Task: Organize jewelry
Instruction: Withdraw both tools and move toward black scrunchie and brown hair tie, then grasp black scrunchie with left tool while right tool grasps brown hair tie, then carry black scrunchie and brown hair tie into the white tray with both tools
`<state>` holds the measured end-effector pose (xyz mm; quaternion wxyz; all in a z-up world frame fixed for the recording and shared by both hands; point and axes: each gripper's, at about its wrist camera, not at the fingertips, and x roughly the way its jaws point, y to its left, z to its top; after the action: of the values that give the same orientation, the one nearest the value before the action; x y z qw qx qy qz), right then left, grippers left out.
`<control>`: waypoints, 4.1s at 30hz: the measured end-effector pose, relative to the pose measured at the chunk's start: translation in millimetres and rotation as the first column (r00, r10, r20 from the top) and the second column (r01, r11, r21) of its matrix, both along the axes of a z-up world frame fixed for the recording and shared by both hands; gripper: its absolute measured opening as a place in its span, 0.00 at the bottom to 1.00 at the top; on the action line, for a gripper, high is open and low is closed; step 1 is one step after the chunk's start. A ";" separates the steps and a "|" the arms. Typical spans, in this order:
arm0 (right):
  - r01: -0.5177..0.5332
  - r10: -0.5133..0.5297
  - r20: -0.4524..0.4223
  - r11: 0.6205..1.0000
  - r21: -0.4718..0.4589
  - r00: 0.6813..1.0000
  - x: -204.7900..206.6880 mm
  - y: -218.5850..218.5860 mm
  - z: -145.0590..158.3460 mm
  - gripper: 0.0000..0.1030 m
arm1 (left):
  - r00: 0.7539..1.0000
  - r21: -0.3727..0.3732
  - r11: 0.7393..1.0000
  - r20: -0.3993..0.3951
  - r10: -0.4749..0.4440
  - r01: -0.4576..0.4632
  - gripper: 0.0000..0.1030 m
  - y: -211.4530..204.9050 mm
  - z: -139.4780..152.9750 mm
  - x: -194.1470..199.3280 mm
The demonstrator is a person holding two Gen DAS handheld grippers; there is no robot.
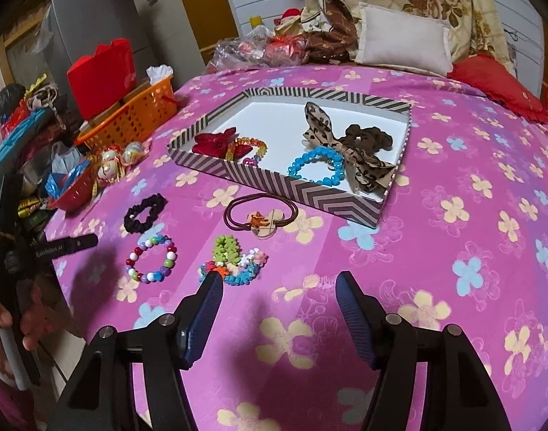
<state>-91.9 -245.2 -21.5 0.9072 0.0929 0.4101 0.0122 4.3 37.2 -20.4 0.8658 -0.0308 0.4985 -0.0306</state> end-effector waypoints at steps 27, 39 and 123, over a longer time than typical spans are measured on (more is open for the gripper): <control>-0.069 0.068 -0.040 0.998 -0.016 0.997 64.4 10.6 -18.6 0.57 | 0.999 0.022 1.000 -0.031 0.013 -0.012 0.46 -10.9 -13.1 41.2; -0.126 0.119 -0.070 0.987 -0.103 0.990 91.8 21.2 -33.8 0.46 | 0.999 -0.010 1.000 -0.041 0.009 -0.009 0.46 -8.5 -17.3 47.3; 0.025 -0.015 0.113 0.996 -0.087 0.993 102.3 -60.5 34.4 0.38 | 0.918 0.051 0.937 0.189 -0.349 0.345 0.07 -203.0 75.8 75.5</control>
<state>10.4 -305.7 12.8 0.9322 0.0561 0.3575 -0.0096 79.8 -165.8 55.4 0.8915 0.0685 0.4090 -0.1822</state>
